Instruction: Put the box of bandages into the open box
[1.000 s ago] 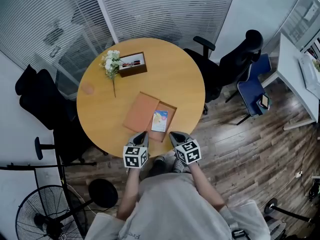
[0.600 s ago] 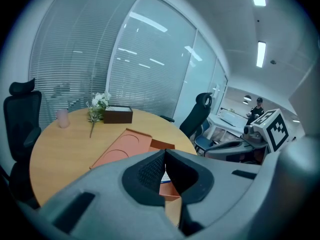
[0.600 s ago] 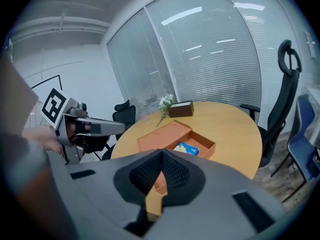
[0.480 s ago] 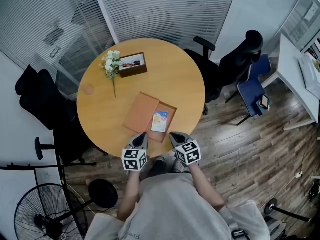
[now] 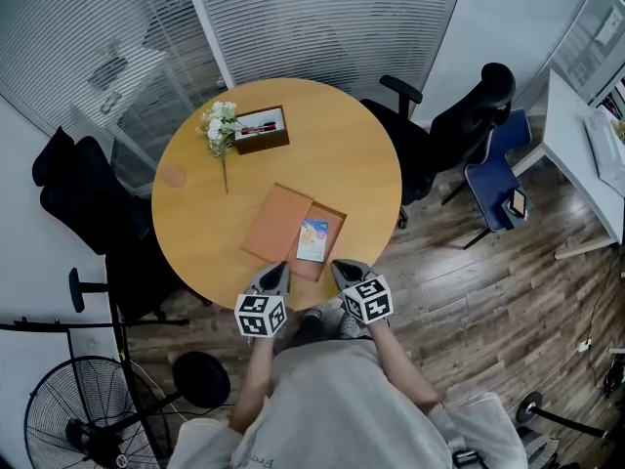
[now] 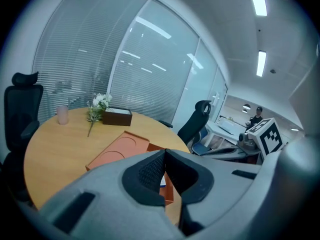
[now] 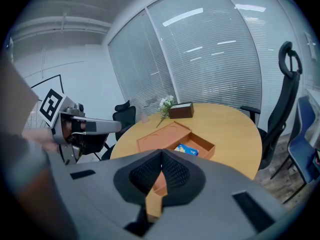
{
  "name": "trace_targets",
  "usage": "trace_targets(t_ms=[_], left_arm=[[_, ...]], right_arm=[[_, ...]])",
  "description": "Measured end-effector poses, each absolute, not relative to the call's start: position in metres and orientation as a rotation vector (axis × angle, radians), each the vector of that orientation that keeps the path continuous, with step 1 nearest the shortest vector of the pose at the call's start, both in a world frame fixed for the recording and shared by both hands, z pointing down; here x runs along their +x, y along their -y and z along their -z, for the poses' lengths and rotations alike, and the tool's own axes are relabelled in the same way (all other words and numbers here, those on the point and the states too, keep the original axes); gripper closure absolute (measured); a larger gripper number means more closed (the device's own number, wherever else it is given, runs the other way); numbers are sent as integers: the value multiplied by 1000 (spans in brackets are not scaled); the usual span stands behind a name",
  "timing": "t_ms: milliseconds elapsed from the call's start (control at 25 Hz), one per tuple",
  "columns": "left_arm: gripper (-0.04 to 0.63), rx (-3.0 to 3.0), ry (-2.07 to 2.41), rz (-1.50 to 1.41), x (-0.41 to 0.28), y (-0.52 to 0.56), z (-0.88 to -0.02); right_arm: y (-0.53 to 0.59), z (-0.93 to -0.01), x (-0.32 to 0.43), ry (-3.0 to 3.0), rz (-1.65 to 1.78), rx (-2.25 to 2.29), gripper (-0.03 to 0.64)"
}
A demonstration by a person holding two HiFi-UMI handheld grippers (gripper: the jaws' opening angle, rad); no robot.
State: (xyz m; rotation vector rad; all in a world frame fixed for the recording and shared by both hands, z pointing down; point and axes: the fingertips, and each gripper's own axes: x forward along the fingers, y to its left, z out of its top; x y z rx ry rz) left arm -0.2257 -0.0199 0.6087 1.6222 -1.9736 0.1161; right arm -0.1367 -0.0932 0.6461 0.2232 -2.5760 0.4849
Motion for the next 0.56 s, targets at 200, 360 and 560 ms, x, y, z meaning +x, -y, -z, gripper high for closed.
trace_targets(t_ms=[200, 360, 560], left_arm=[[586, 1633, 1986, -135, -223, 24, -606], [586, 1631, 2017, -203, -219, 24, -605], [586, 1617, 2058, -244, -216, 22, -607]], right_arm=[[94, -646, -134, 2572, -486, 212, 620], [93, -645, -130, 2572, -486, 203, 620], [91, -646, -127, 2575, -484, 189, 620]])
